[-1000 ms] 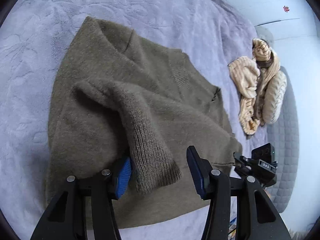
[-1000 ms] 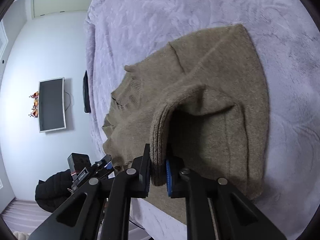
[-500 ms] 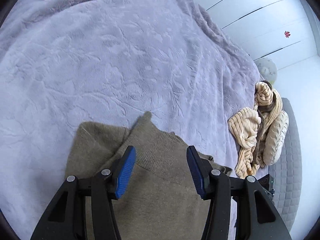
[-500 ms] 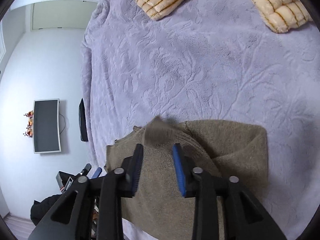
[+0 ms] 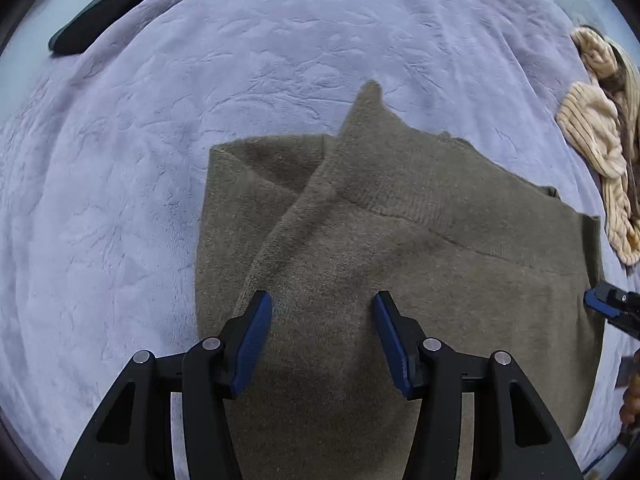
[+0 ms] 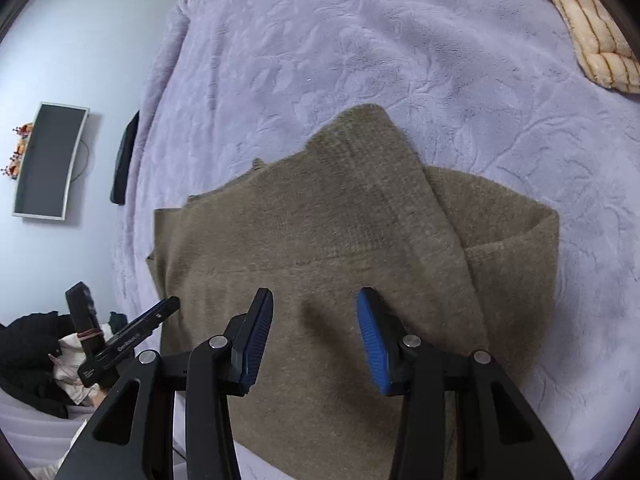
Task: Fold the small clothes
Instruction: 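Release the hem with both grippers and pull them back, then move both open grippers to the folded edge of the sweater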
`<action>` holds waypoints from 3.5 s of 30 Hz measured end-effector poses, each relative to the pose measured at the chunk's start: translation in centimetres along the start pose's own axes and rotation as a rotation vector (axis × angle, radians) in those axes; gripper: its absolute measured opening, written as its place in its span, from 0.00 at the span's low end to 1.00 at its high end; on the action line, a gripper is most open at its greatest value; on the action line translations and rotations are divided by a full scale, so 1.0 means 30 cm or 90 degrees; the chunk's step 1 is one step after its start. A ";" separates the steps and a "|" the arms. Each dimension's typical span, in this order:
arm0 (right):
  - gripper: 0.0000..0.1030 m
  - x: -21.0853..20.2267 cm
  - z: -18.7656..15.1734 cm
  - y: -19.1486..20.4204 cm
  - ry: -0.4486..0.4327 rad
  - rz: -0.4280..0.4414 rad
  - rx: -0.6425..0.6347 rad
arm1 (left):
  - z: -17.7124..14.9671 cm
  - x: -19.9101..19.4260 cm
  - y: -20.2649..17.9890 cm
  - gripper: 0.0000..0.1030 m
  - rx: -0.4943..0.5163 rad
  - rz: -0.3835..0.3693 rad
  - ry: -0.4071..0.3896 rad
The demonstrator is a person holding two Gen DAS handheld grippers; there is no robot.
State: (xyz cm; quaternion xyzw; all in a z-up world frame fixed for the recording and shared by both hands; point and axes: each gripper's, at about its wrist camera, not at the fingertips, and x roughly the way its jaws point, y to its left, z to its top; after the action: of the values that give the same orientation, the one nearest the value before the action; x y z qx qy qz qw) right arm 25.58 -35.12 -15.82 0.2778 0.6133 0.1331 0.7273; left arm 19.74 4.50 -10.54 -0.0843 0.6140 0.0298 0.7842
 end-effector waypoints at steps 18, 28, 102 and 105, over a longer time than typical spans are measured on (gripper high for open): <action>0.51 -0.218 -0.168 -0.115 -0.065 -0.121 0.049 | -0.246 -0.162 0.073 0.62 0.024 0.051 0.011; 0.60 -0.163 -0.456 -0.017 0.020 -0.118 0.020 | -0.433 -0.224 0.031 0.84 0.001 0.021 0.047; 0.82 0.230 -0.540 0.394 0.105 -0.259 -0.070 | -0.522 -0.155 0.264 0.84 -0.091 -0.151 0.144; 0.82 0.218 -0.543 0.381 0.109 -0.253 -0.069 | -0.514 -0.140 0.246 0.84 -0.099 -0.160 0.141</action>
State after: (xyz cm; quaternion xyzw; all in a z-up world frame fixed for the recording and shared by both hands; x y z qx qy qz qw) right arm 12.90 -18.44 -16.20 0.1000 0.7073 0.0429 0.6985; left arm 2.83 9.40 -10.76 -0.2233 0.6769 -0.0309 0.7007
